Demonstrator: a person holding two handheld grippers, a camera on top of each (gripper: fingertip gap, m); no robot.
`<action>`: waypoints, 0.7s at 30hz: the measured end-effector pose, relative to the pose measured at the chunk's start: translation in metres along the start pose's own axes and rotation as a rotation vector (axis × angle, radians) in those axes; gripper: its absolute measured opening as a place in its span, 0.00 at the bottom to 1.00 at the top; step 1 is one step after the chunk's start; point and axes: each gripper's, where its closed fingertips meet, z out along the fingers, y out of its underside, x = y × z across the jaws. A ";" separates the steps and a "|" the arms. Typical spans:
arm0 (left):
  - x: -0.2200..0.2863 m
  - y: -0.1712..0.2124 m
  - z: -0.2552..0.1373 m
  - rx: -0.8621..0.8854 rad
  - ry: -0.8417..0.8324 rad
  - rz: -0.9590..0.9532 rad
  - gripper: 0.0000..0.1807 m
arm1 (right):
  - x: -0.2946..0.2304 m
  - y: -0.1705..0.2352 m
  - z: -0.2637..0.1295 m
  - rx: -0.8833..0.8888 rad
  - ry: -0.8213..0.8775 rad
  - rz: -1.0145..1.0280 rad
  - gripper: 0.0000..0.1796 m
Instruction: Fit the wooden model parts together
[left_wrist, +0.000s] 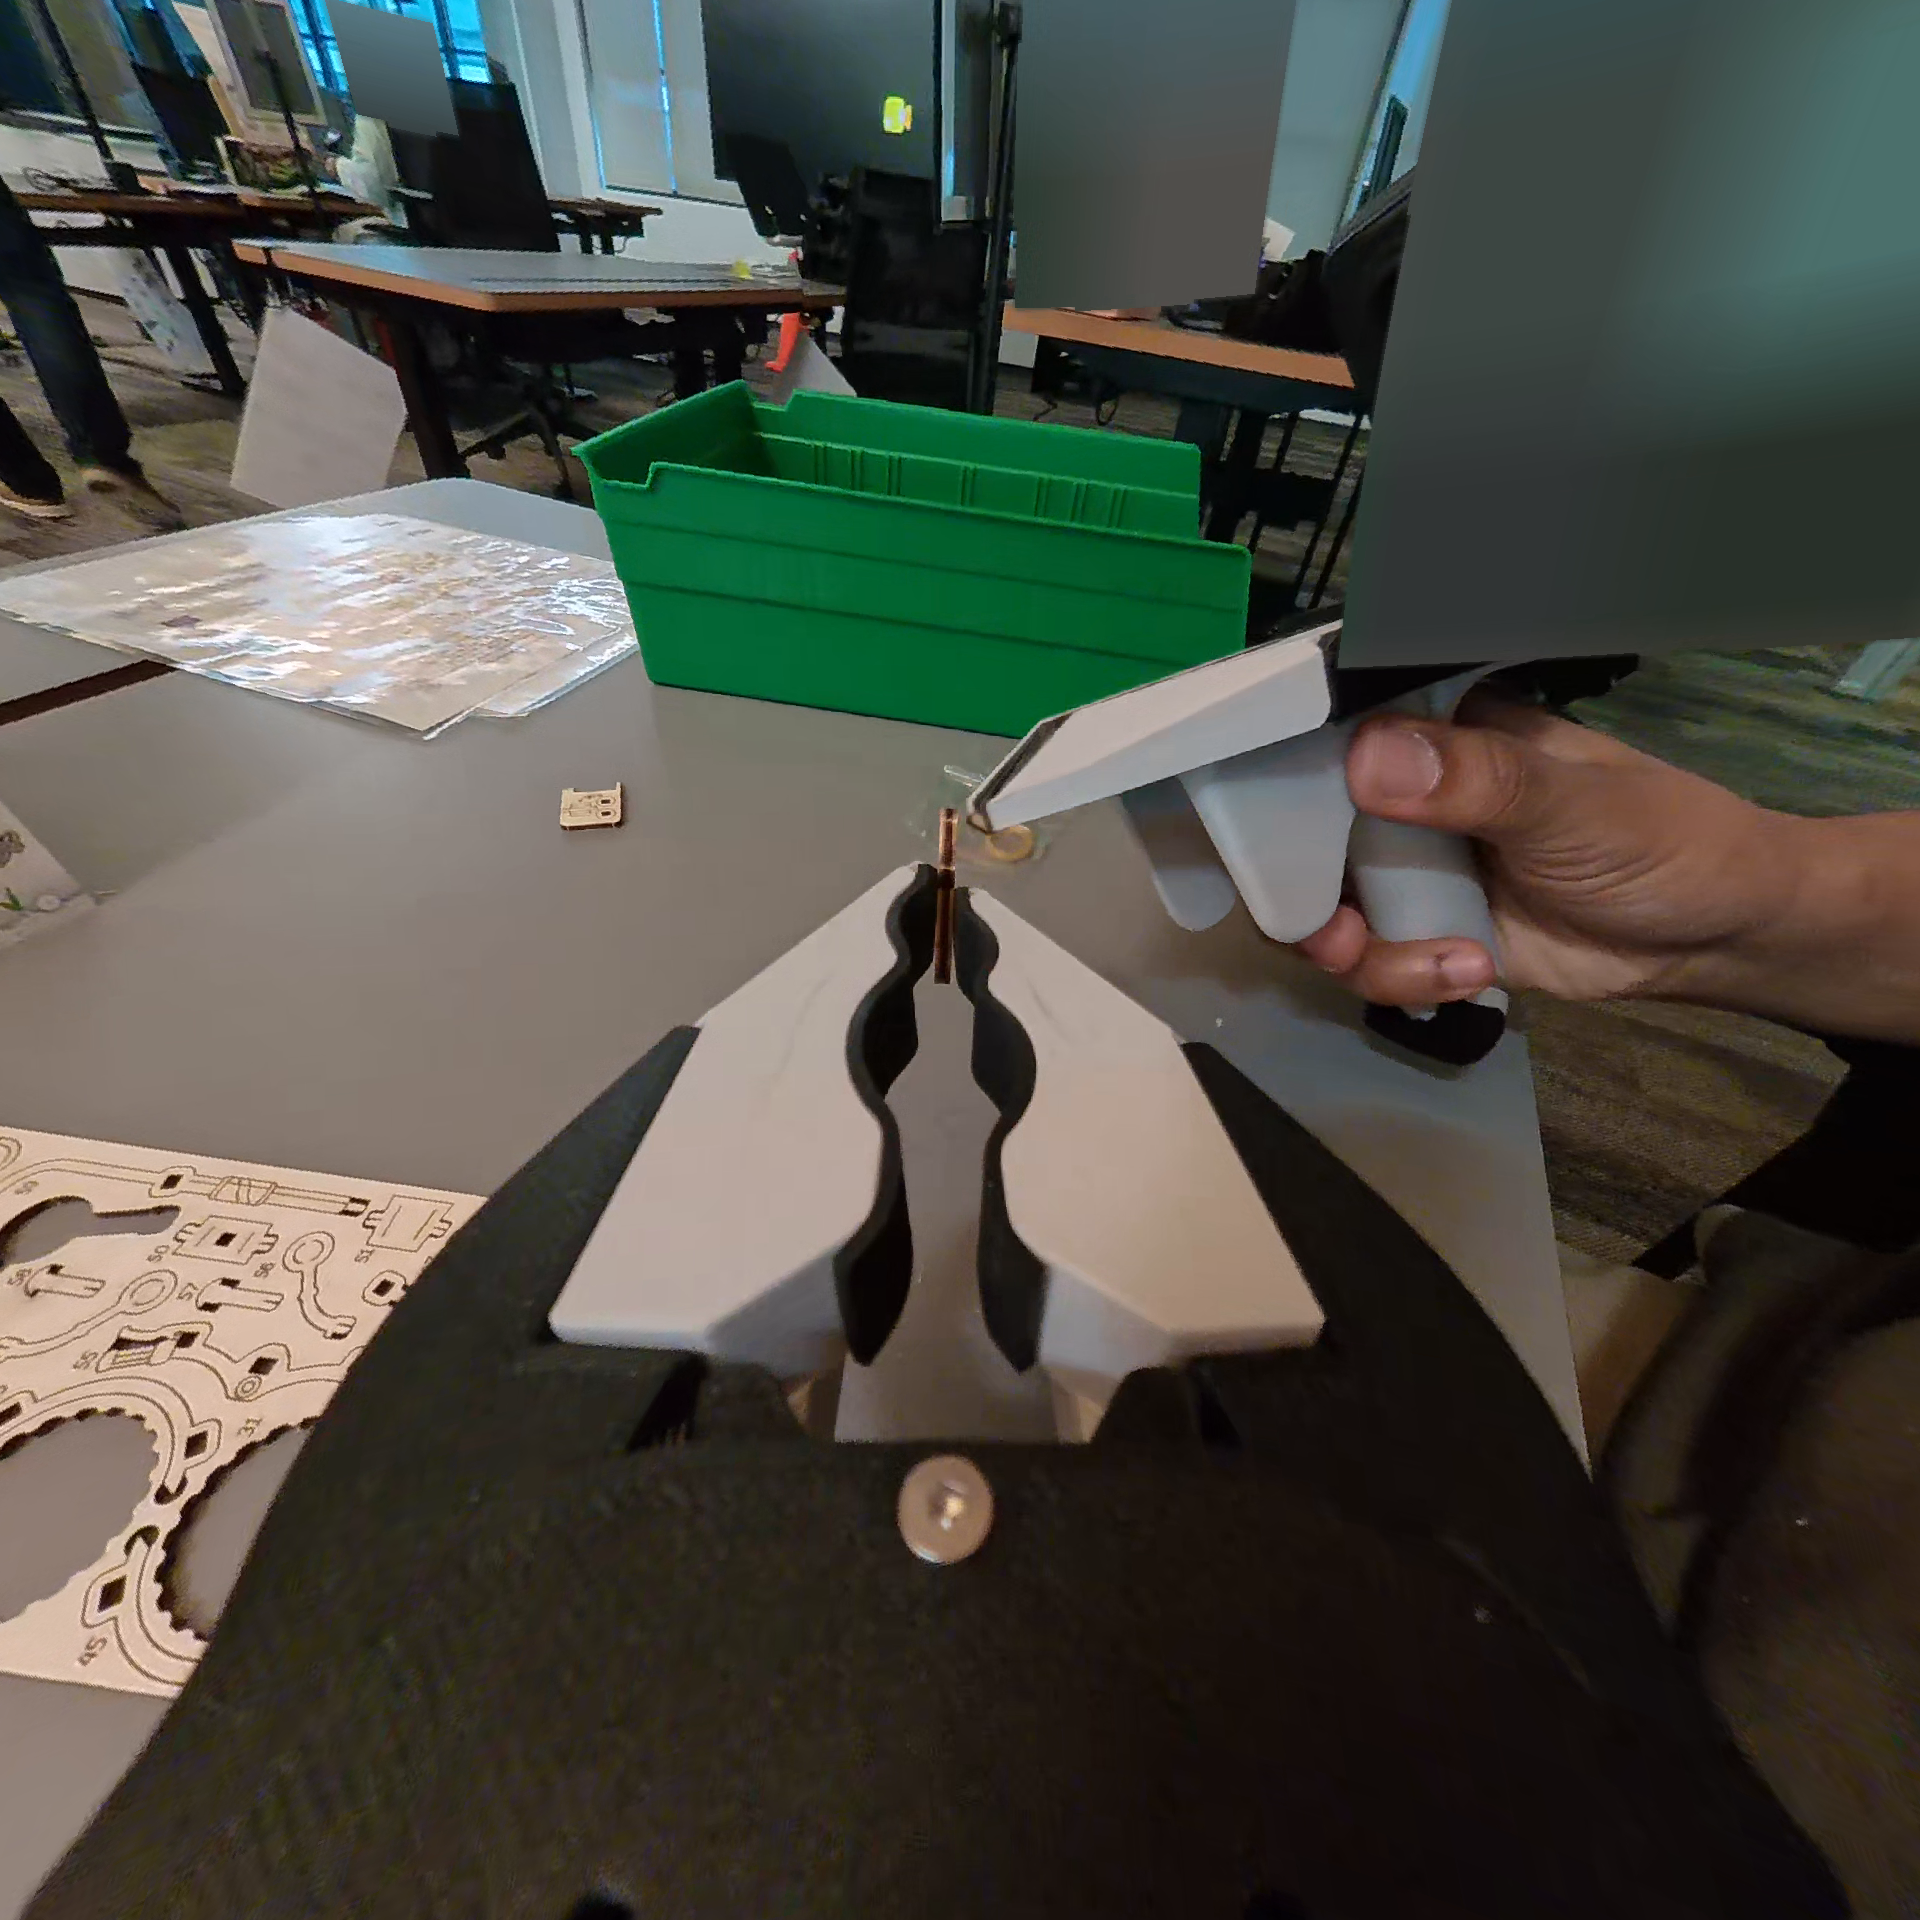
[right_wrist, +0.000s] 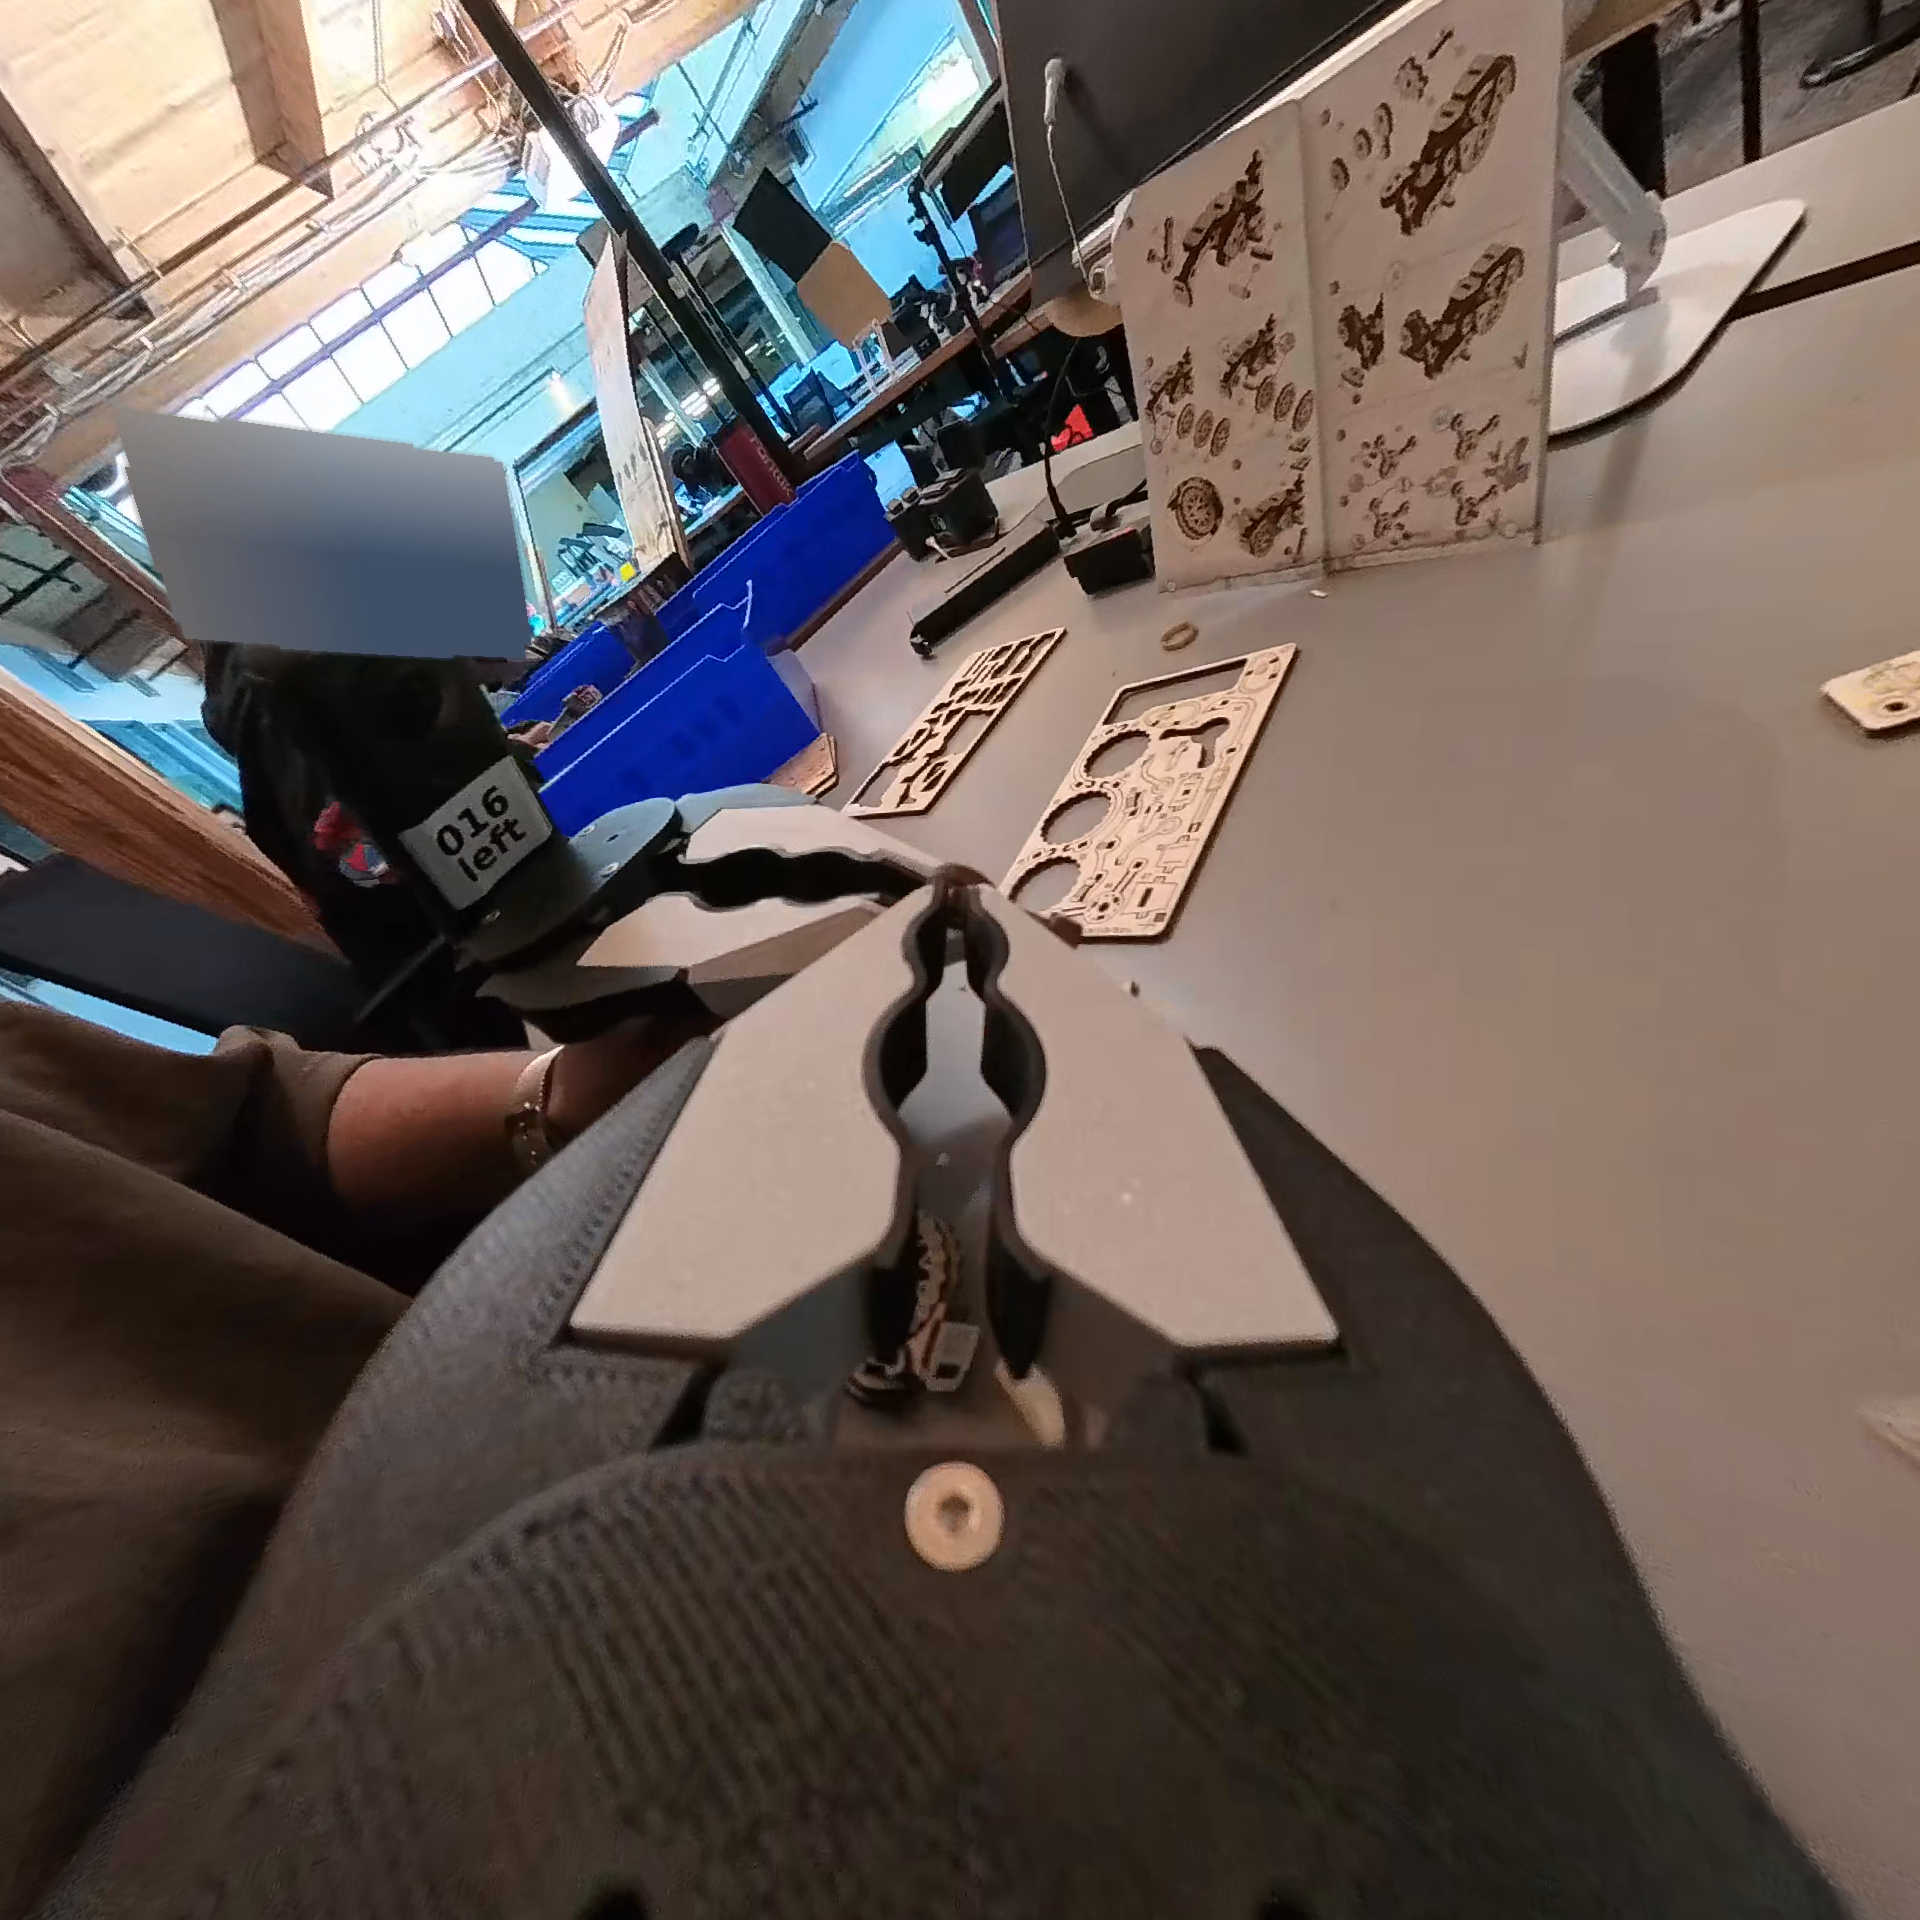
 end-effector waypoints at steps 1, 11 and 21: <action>0.000 0.000 0.000 -0.003 -0.001 0.006 0.00 | 0.000 0.000 0.000 0.001 -0.003 0.008 0.00; 0.000 0.001 0.000 -0.025 -0.074 0.173 0.00 | 0.001 0.000 0.001 0.010 -0.009 0.055 0.00; -0.002 0.001 -0.001 -0.061 -0.147 0.361 0.01 | 0.001 0.001 0.002 0.028 0.036 0.037 0.00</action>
